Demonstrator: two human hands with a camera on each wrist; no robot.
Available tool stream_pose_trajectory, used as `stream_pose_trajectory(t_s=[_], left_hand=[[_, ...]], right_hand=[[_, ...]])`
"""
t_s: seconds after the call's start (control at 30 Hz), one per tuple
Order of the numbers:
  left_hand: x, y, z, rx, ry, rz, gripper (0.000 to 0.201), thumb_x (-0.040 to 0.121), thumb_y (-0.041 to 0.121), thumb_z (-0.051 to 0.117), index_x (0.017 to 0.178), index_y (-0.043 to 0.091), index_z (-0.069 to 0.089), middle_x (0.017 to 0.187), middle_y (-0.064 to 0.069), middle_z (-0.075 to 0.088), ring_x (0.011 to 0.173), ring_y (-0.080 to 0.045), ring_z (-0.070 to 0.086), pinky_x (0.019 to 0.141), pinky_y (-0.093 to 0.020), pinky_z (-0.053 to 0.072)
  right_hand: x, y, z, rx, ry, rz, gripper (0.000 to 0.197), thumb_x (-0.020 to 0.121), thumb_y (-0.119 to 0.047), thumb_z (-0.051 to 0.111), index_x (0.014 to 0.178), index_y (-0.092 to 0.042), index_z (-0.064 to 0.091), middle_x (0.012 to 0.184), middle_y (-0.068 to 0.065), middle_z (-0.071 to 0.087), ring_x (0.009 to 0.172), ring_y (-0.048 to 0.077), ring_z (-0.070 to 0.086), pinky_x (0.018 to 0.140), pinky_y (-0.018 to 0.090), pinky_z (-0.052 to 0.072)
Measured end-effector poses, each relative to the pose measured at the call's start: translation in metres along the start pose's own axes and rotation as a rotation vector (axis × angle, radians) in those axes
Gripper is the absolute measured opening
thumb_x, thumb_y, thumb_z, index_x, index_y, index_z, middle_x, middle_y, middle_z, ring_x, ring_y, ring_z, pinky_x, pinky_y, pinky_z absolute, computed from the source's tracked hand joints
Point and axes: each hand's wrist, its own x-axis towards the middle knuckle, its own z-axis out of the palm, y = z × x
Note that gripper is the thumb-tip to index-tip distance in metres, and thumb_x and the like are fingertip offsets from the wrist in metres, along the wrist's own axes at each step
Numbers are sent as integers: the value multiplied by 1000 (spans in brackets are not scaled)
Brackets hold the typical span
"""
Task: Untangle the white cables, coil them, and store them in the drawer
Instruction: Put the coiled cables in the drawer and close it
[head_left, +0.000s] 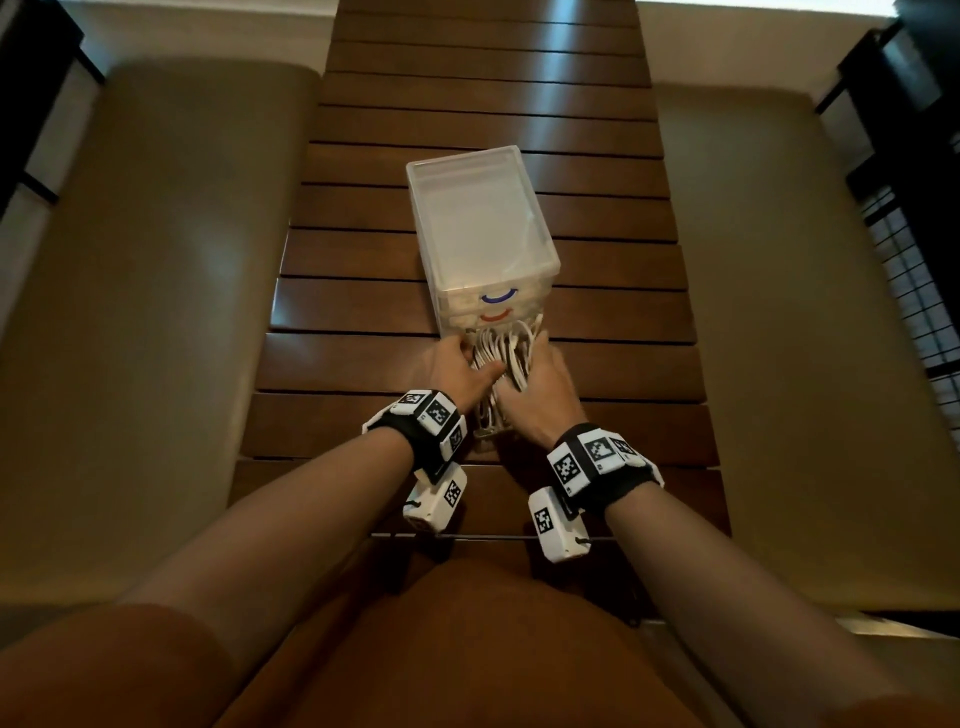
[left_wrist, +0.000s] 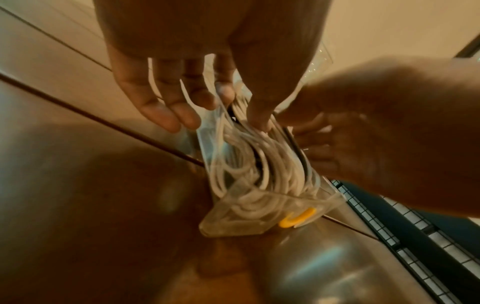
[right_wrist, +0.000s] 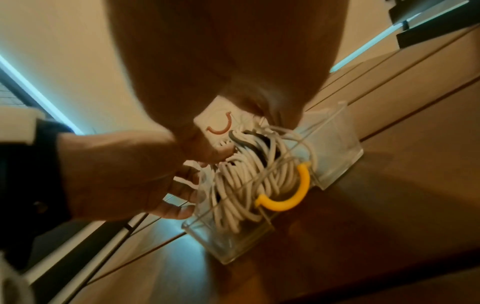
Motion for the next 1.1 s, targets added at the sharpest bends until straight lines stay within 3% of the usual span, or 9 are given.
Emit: stream_pose_trajectory(t_s=[0.07,0.17,0.27,0.43,0.6,0.7,0.8,0.97,1.1], left_hand=[[0,6,1,-24,5,-1,36,79,44,72,107,23,61,91,10,60,82,-13,58,63,-23,40],[2,9,3,-19,-6,9,28,79,43,72,95,23,61,89,8,64,83,-18,63,64,-24,41],[4,8,1,1,-24,19,20,82,41,69,89,25,60,89,4,65,83,-19,62,66,-25,40],[3,7,-1,165,-57,131,34,97,47,44,117,23,58,103,-2,65,89,-23,60,69,-26,36],[6,8,2,377,-40,136,42,100,50,28,111,23,59,111,-11,67,98,-35,62,77,-37,41],[11,11,2,426,-77,126,43,99,50,28,112,23,59,112,-11,66,100,-34,61,77,-38,38],[19,12,-2,361,-147,57,40,96,53,38,110,26,63,110,-8,66,99,-31,62,79,-36,43],[27,8,0,174,-47,-30,36,80,57,67,84,21,70,84,-3,70,76,-23,66,66,-29,53],[26,8,3,102,32,-1,31,80,53,69,81,22,70,78,1,69,71,-18,65,64,-31,56]], right_hand=[[1,-1,0,36,119,-91,72,91,-27,51,152,-14,14,154,7,20,133,25,38,107,35,35],[5,-1,7,-84,192,-156,60,95,-27,44,148,-8,24,155,11,19,135,29,37,108,36,37],[8,0,11,-130,176,-123,56,98,-28,38,146,-2,28,151,15,27,134,29,36,112,37,33],[18,0,5,-129,119,-105,47,101,-32,33,138,-5,41,141,14,41,127,29,44,107,39,37],[18,-9,-11,-220,12,-113,42,104,-23,27,137,-1,43,142,19,42,131,33,39,107,38,31],[17,-6,-12,-264,-14,-139,41,101,-13,32,138,3,39,147,23,34,133,36,35,108,40,30],[12,1,-4,-211,222,-192,34,99,-17,44,128,-2,52,133,15,50,113,32,54,91,38,46],[21,16,-6,-260,489,-358,21,87,-11,62,106,-7,72,108,9,72,105,27,64,105,44,43],[21,28,-4,-201,483,-345,22,90,-9,60,110,-7,69,113,18,59,103,30,54,96,40,47]])
